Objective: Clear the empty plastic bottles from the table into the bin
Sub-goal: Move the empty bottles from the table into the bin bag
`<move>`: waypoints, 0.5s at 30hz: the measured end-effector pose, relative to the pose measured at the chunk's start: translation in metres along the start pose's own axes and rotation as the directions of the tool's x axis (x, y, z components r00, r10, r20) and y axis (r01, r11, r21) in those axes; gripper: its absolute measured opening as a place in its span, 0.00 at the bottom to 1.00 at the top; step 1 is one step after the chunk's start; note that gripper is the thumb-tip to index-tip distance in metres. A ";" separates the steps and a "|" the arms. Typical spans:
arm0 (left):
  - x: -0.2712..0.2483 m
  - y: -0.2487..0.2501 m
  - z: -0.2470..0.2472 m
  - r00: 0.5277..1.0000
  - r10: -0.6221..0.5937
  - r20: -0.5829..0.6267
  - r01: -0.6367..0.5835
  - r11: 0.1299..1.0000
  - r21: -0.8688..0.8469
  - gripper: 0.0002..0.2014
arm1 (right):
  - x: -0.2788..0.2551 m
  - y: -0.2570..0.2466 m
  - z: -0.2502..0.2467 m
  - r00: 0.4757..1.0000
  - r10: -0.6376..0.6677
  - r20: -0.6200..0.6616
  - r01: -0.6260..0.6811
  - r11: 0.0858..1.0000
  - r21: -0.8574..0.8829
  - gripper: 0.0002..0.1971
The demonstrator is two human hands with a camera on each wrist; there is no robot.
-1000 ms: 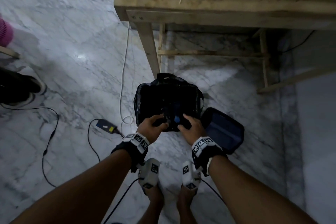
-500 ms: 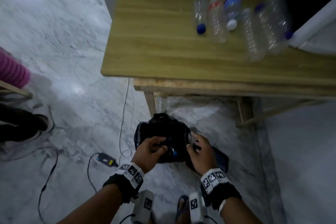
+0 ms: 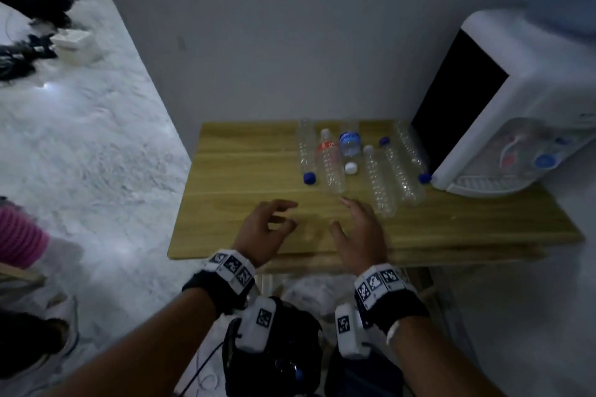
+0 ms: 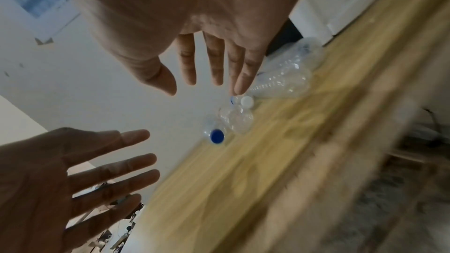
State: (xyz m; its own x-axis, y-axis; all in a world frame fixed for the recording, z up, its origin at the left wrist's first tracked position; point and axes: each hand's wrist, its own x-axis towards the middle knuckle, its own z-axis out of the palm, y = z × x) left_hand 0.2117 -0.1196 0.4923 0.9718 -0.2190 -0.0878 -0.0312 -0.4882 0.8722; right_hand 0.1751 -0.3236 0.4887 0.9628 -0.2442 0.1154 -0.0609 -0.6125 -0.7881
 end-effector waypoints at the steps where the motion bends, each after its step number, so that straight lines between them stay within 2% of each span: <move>1: 0.021 0.004 0.000 1.000 0.001 -0.017 0.000 0.999 0.038 0.17 | 0.020 0.002 0.000 1.000 0.000 0.001 0.000 1.000 -0.018 0.25; 7: 0.139 0.006 0.024 0.993 -0.082 -0.082 0.096 0.978 0.187 0.27 | 0.120 0.027 0.028 0.989 0.043 0.143 -0.015 0.981 -0.191 0.32; 11: 0.188 -0.006 0.050 0.985 -0.137 -0.109 0.162 0.949 0.272 0.32 | 0.156 0.056 0.066 0.971 -0.029 0.236 0.088 0.966 -0.241 0.35; 15: 0.216 -0.010 0.066 0.978 -0.183 -0.099 0.205 0.929 0.309 0.35 | 0.164 0.072 0.083 0.979 -0.055 0.195 0.095 0.975 -0.201 0.41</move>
State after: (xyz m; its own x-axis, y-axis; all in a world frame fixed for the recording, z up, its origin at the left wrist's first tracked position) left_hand 0.4062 -0.2176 0.4327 0.9795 -0.0409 -0.1974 0.0979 -0.7593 0.6434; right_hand 0.3505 -0.3452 0.4011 0.9975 -0.0588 0.0391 -0.0206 -0.7715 -0.6358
